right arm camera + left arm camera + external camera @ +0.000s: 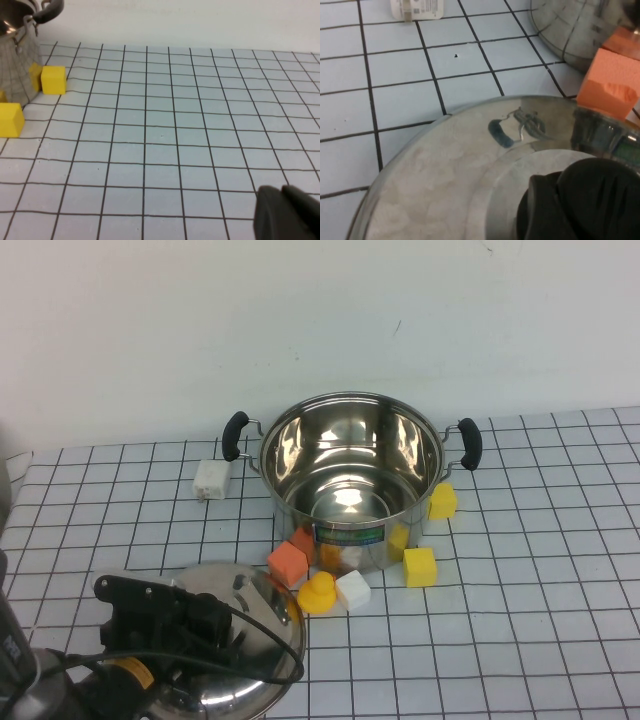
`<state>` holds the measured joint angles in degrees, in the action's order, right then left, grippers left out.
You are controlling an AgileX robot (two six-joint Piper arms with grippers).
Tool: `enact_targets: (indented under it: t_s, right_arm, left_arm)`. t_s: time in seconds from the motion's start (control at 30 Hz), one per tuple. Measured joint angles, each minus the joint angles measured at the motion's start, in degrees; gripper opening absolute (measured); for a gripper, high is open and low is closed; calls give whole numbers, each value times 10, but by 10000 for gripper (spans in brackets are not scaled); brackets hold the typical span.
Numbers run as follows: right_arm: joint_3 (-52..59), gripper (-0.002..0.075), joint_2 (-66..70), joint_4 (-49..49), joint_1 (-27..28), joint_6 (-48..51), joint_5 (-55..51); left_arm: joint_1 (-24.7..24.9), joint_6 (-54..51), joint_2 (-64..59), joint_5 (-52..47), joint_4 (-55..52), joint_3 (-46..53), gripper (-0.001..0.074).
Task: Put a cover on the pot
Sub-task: Pick up the pot lid, then place the pot lid on the pot
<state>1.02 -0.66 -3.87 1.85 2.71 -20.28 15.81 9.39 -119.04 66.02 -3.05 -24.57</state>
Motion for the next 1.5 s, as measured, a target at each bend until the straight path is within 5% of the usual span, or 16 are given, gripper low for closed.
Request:
enact_targets:
  t_s: [0.27,0.8,1.07,1.33,1.5]
  right_arm:
    - [0,9,0,0,0,0,0]
    - [0,9,0,0,0,0,0]
    - [0,9,0,0,0,0,0]
    - [0,9,0,0,0,0,0]
    - [0,9,0,0,0,0,0]
  left_arm:
    - [0,-2,29,-15,18,2,333]
    - [0,-87,278,-19,116,53,333]
    - [0,-104,392,-122,126,42,333]
    - [13,16,418,-347,-19,-119,333]
    - [45,101,369,-383,-80,-240,333]
